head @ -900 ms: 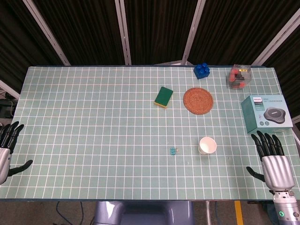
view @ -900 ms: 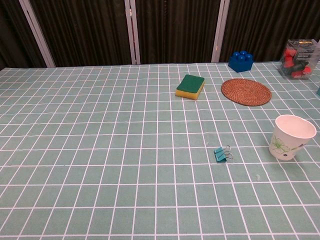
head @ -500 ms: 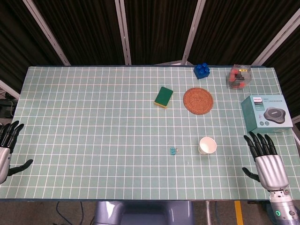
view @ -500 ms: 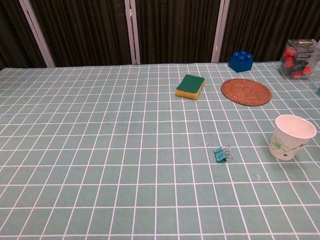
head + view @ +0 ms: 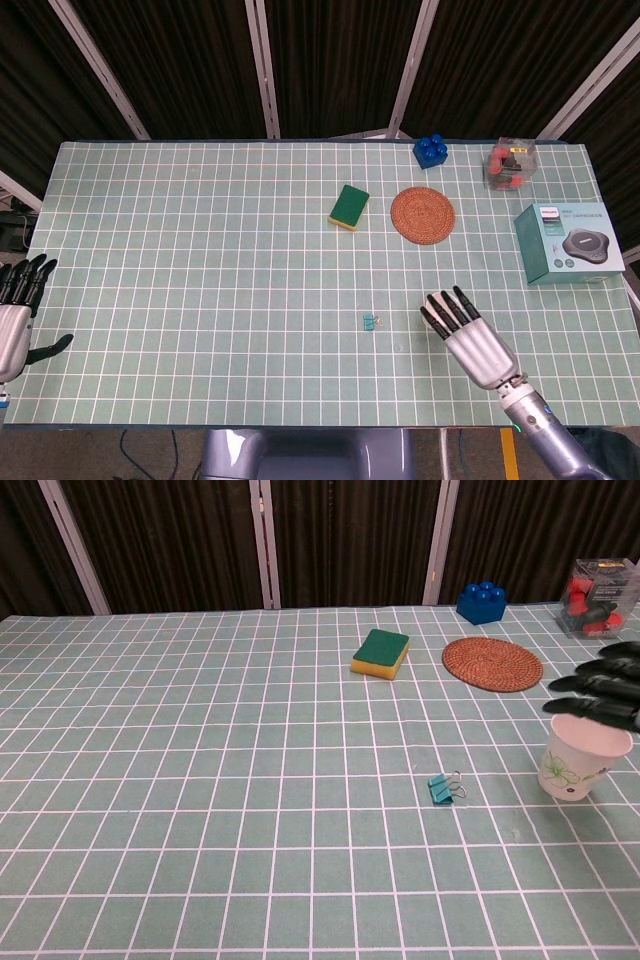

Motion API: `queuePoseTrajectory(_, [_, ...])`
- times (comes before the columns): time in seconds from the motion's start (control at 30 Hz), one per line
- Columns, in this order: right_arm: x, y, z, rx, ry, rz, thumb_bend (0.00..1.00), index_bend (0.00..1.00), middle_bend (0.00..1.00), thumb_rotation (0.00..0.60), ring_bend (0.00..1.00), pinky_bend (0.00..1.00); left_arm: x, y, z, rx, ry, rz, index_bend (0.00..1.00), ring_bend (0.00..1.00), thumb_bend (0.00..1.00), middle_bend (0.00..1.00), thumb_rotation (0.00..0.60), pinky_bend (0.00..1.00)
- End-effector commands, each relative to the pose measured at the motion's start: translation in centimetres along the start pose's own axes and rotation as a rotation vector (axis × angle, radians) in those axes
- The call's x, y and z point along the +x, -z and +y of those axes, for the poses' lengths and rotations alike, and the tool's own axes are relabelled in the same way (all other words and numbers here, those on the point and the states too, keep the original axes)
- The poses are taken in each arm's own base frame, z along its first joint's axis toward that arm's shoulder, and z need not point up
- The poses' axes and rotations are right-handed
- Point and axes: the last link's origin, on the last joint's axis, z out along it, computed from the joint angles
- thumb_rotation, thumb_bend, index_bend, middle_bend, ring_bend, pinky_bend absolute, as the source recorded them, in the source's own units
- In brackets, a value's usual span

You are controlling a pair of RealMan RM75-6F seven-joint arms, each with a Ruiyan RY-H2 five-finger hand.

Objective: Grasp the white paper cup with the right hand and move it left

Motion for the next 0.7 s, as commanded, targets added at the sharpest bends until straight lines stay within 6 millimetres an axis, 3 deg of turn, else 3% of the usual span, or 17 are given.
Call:
queuePoseTrajectory(0.03, [0.1, -3.8, -2.5, 0.094, 0.128, -0.022, 0.0, 0.0, 0.0, 0.6, 0.0, 0.0, -0.3, -0.4, -0.2, 0.012, -0.007, -0.009, 0.0, 0.0, 0.0, 0.0, 0.6, 0.0])
queuePoseTrajectory(0.33, [-1.7, -7.3, -3.3, 0.108, 0.26, -0.066, 0.0, 0.0, 0.0, 0.6, 0.0, 0.0, -0.9, -0.9, -0.5, 0.032, -0.015, -0.024, 0.0, 0.0, 0.0, 0.0, 0.6, 0.0])
queuePoseTrajectory(0.7, [-3.2, -7.2, -2.2, 0.051, 0.404, -0.105, 0.0, 0.0, 0.0, 0.6, 0.0, 0.0, -1.0, -1.0, -0.6, 0.036, -0.013, -0.028, 0.0, 0.0, 0.0, 0.0, 0.6, 0.0])
